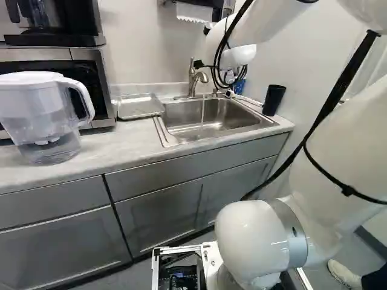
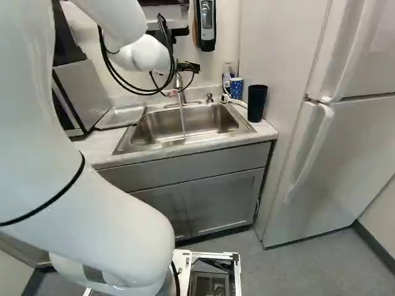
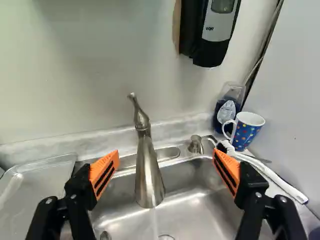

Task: Rinse the cup and place it in the tray

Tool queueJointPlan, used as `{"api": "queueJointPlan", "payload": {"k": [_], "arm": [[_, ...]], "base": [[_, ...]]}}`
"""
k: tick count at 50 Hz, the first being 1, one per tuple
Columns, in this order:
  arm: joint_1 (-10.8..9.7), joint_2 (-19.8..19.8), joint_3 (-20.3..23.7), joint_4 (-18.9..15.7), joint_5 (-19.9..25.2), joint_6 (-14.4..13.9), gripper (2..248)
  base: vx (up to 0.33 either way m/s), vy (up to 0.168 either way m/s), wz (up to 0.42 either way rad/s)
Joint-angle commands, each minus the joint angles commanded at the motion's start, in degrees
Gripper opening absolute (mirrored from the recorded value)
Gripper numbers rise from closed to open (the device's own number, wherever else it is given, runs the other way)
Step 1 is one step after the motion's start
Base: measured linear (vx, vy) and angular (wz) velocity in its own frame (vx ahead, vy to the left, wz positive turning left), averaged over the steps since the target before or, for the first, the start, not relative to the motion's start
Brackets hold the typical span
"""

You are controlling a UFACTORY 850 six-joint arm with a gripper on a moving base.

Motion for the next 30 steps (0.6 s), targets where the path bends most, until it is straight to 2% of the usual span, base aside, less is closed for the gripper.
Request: {"api": "queueJointPlan", "payload": {"k": [9, 30], "arm": [[0.2, 0.5, 0.5, 0.0, -3.9, 0.0, 247], [0.2, 0.6, 0.6, 0.0, -16.3, 0.0, 247]], "base": [[0.000, 0.000, 0.000], [0.000, 0.000, 0.000]]}}
